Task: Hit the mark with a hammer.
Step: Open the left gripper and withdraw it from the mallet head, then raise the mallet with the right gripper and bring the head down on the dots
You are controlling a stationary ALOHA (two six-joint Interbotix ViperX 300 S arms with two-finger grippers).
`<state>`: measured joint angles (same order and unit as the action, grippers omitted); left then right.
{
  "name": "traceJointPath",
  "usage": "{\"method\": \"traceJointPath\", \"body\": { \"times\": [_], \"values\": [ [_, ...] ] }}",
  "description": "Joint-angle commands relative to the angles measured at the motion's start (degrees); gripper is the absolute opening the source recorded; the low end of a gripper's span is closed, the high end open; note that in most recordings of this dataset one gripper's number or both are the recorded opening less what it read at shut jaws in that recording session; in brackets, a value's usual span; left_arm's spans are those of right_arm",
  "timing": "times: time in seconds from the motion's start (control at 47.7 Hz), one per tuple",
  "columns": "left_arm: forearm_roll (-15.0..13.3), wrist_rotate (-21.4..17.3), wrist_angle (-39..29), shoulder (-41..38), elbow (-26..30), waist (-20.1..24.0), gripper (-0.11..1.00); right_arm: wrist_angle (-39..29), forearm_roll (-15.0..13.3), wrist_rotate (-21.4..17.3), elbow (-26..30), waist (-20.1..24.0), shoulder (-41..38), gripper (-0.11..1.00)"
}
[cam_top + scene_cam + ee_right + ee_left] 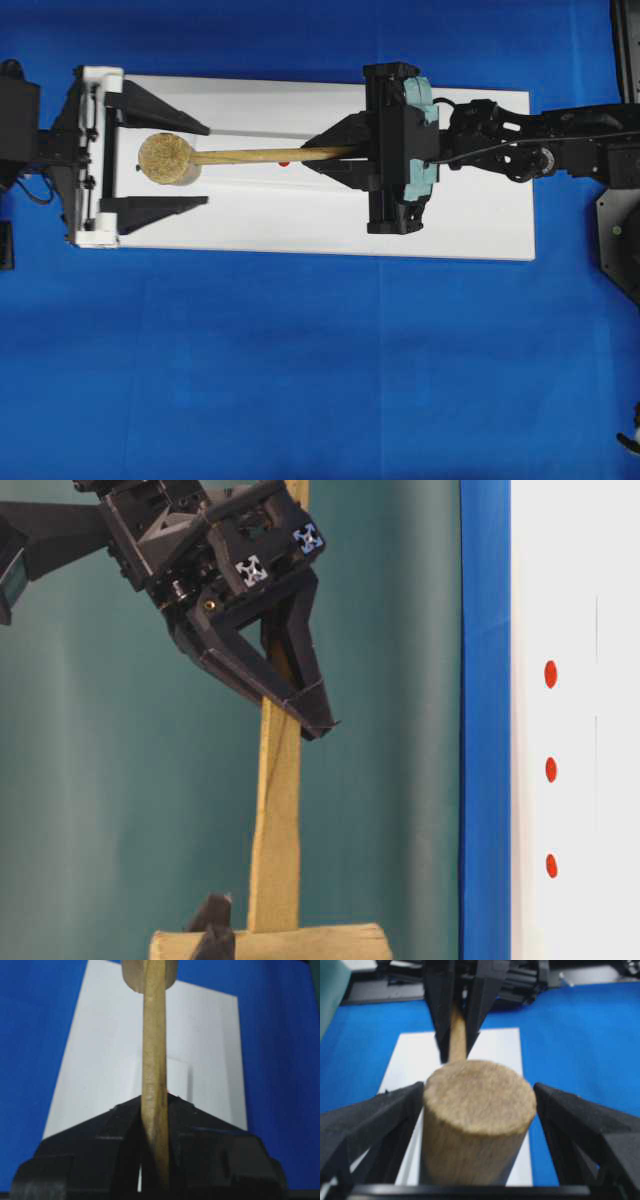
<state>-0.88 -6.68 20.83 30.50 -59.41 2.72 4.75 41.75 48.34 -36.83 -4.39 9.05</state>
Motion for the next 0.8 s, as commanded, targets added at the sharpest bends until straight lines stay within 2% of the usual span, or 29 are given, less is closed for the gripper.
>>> {"method": "traceJointPath", "body": {
  "times": [0.0, 0.461, 0.608, 0.776],
  "values": [
    [0.0, -0.1, -0.9, 2.9, -0.7, 0.6, 0.91, -0.5, 1.0, -0.1, 0.4, -0.1, 2.0, 0.03],
    [-0.1, 0.2, -19.6, 25.8, -8.6, 0.7, 0.9, -1.0, 3.1, -0.2, -4.1, -0.1, 6.5, 0.03],
    [0.0, 0.1, -24.8, 30.8, -9.5, 0.7, 0.9, -1.1, 3.8, -0.2, -4.6, -0.1, 6.7, 0.03],
    [0.0, 0.1, -26.6, 32.4, -10.1, 0.7, 0.9, -1.3, 3.9, -0.2, -4.7, -0.1, 6.6, 0.03]
  ]
}}
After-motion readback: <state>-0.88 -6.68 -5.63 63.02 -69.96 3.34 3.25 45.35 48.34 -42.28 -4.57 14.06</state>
